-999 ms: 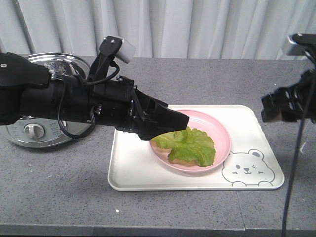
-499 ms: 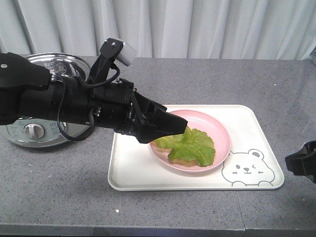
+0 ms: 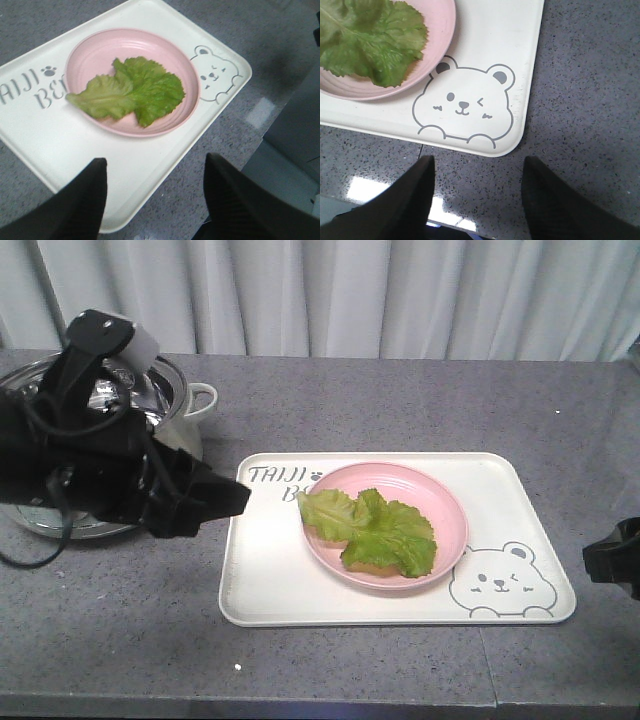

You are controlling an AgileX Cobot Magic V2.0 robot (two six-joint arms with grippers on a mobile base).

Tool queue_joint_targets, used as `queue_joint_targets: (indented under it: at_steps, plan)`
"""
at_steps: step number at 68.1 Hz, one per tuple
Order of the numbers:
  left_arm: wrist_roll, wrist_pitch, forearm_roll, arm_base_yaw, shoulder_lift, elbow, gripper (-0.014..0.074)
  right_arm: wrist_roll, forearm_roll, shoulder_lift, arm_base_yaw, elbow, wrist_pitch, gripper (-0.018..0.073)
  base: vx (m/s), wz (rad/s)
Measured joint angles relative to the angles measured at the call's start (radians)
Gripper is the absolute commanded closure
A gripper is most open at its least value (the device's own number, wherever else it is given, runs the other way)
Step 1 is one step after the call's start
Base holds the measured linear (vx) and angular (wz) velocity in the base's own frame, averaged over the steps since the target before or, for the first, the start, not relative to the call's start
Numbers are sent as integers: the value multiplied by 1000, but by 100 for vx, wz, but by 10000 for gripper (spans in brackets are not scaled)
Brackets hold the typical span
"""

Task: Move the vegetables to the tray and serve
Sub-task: 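Lower both grippers to opposite side edges of the tray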

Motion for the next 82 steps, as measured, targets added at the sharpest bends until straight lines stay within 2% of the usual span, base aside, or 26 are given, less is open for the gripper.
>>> queue_joint_targets:
  at_steps: [10, 17, 29, 40, 53, 65, 70, 71, 82]
  plan:
    - [-67, -54, 69, 14, -112, 148, 206, 19, 4, 93, -12, 0, -18, 168, 0, 0]
    - [-85, -74, 83, 46, -157, 229, 206, 11, 39, 165, -83, 0, -33, 168, 0, 0]
    - [-89, -64, 89, 95, -139, 279, 206, -157, 167, 265, -247, 0, 12, 168, 0, 0]
    - [-93, -64, 78, 117, -72, 279, 209, -262, 252, 341, -305, -8, 57, 168, 0, 0]
    - [-149, -72, 1, 120, 16, 279, 209, -316, 269, 421, -307, -82, 92, 169, 0, 0]
    - [-152, -101, -64, 120, 85, 279, 209, -330, 273, 468, -307, -147, 124, 192, 0, 0]
    - [-131, -126, -114, 120, 123, 279, 209, -348, 275, 483, -307, -154, 125, 206, 0, 0]
    - [-55, -154, -206, 120, 202, 279, 209, -391, 293, 512, -307, -155, 126, 216, 0, 0]
    - [-25, -202, -254, 117, 276, 279, 209, -438, 318, 536, -307, -155, 125, 216, 0, 0]
